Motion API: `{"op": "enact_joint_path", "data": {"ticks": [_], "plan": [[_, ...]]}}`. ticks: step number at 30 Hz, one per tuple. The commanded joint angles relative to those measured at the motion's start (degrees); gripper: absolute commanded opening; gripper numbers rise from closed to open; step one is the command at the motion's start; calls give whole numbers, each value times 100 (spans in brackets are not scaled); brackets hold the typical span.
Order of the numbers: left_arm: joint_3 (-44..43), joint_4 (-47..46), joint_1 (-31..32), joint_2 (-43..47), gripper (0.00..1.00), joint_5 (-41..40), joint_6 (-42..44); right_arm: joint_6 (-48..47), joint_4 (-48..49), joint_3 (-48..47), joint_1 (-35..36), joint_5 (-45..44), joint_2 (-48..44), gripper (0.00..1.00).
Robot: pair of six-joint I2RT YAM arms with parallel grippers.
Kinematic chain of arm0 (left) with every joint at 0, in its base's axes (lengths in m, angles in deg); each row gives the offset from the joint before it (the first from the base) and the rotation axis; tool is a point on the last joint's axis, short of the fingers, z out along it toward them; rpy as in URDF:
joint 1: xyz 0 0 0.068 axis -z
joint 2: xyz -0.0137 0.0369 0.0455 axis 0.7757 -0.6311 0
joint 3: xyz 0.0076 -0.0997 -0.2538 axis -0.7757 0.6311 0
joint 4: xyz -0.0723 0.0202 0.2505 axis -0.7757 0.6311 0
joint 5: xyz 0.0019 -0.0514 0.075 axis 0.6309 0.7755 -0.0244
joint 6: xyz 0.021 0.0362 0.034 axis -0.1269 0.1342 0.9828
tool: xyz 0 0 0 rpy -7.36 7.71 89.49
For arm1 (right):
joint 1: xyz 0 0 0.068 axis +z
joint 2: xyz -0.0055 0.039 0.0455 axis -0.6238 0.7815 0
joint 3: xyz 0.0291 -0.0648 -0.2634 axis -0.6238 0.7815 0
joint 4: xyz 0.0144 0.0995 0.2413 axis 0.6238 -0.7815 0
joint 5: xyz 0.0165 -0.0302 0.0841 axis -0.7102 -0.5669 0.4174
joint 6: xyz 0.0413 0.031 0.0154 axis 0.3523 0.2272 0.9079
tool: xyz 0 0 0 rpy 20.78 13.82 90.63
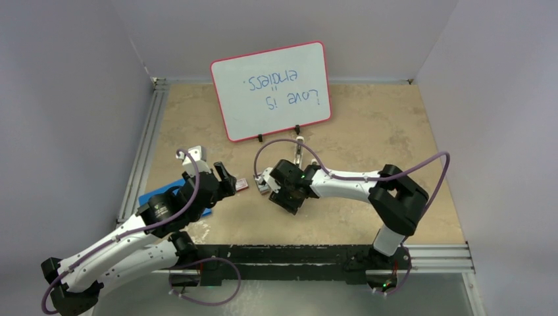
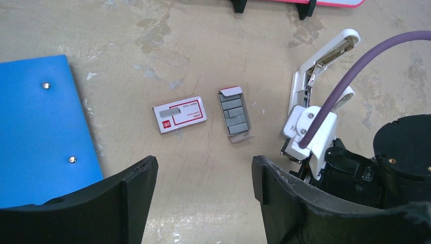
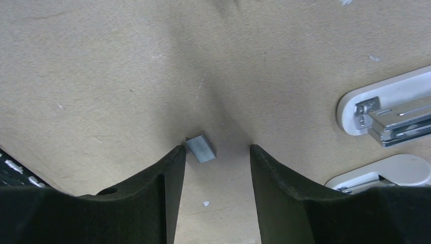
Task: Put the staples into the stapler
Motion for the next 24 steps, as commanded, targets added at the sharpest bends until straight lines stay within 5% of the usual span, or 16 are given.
{"op": "enact_joint_path", "data": {"ticks": [1,24], "plan": [[-120,-51,-30,38,68,-118,-61,-169,-184,-216,13,-31,99,53],[-87,-68,-30,31,69,-115,-62,692,-221,-390,22,-120,268,27]]}}
